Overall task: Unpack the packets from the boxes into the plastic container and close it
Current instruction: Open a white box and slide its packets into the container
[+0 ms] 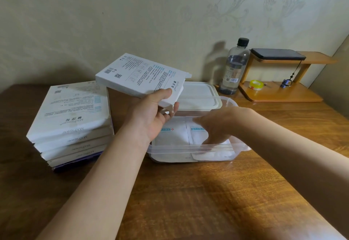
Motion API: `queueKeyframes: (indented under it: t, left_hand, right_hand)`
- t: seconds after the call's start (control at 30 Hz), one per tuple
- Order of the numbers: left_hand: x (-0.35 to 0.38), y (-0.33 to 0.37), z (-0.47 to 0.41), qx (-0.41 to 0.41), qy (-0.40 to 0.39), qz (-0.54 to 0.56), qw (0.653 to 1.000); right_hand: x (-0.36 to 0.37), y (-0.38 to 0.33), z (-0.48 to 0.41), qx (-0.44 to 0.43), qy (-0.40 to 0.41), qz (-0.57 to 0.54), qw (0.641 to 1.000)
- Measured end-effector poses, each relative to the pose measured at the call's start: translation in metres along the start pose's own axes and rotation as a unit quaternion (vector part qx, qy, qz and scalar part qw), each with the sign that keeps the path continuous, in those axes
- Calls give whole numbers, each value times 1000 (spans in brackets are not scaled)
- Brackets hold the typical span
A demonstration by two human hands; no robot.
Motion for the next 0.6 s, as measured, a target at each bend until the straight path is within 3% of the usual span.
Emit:
queueKeyframes:
  t: [0.2,0.47,0.53,0.6]
  left_hand:
    - [-3,-2,-3,-5,-5,7,1000]
    - [-2,0,-2,-1,-17,13,1000]
    - [-2,0,0,-3,-20,7,1000]
    - [-1,1,0,-2,-25,4,1000]
  right_hand:
    - [7,-5,0,9,-23,44,999]
    - [4,-12,5,21,-43,23,999]
    - [-2,-10,6,27,-22,-11,999]
    - [-16,-5,10,36,55,-79,995]
Point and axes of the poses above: each hand's wrist, its own z-axis away from the middle knuckle, its own x-axis out of the palm, y = z × x, the point moved 3 cm from there along -z, towards the middle knuckle, and after that the axes turned 5 degrees about -x, right-handed, at the moved point
